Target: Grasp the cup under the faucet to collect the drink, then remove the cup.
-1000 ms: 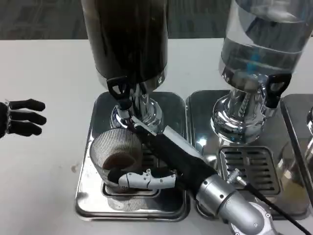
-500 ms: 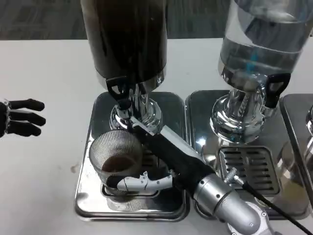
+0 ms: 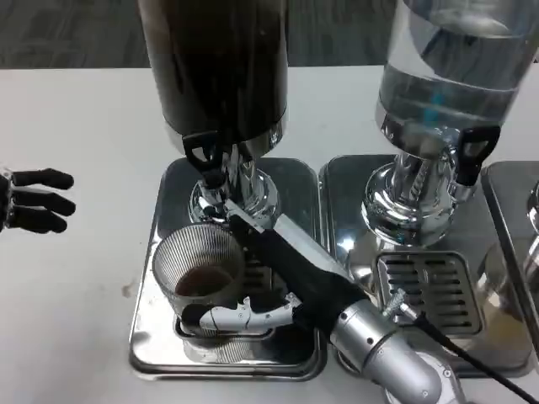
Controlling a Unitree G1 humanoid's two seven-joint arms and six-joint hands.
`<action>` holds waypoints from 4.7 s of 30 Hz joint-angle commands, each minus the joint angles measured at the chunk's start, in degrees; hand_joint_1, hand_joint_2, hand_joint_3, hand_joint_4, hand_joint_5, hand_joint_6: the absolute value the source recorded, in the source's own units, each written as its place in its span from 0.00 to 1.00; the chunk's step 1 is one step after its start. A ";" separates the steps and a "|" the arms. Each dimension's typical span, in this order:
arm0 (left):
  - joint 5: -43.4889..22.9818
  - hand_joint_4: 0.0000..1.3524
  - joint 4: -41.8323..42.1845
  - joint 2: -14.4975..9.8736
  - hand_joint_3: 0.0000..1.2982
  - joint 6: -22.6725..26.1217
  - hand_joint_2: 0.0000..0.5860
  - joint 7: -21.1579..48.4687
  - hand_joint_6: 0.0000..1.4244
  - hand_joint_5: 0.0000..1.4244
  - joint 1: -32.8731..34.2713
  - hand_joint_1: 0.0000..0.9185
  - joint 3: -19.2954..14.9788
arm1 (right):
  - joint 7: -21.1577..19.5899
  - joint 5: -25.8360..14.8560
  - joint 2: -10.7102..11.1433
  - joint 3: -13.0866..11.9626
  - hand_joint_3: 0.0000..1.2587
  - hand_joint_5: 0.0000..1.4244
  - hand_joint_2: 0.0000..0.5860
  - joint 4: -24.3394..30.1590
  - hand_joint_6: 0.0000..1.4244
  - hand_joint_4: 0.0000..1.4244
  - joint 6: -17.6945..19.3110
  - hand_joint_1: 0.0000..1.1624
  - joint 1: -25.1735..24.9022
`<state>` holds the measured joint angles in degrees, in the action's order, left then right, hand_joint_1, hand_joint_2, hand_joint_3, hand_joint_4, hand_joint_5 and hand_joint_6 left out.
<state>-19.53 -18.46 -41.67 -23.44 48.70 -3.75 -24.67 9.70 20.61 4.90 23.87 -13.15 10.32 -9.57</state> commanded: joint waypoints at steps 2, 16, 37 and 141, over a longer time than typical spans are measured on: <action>0.20 0.30 0.12 -0.91 0.27 -0.28 0.17 0.45 0.26 0.30 0.06 0.00 -0.11 | -1.92 1.24 -0.44 0.60 0.07 0.21 0.26 0.56 0.28 0.12 -0.45 0.71 1.71; 0.61 0.30 0.00 -1.07 0.27 -0.57 0.20 0.48 0.26 0.30 0.21 0.00 0.13 | -6.58 1.58 -0.64 0.29 0.21 0.36 0.30 -0.04 0.44 0.28 0.84 0.76 3.01; 0.89 0.30 -0.08 -0.10 0.26 -1.55 0.21 -0.05 0.26 0.30 0.63 0.00 1.34 | -12.24 2.35 -0.63 -1.71 0.27 0.44 0.33 2.24 0.56 0.33 4.51 0.77 6.08; 3.62 0.00 16.82 -4.55 0.00 -23.02 0.15 0.95 0.04 0.00 -14.66 0.00 11.21 | -3.70 -1.44 3.67 -9.92 0.31 0.45 0.49 40.12 0.59 0.35 -6.53 0.69 28.18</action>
<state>-15.11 -2.74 -44.90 -46.52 48.72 -17.68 -13.17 5.83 20.65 8.84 14.08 24.77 3.45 18.56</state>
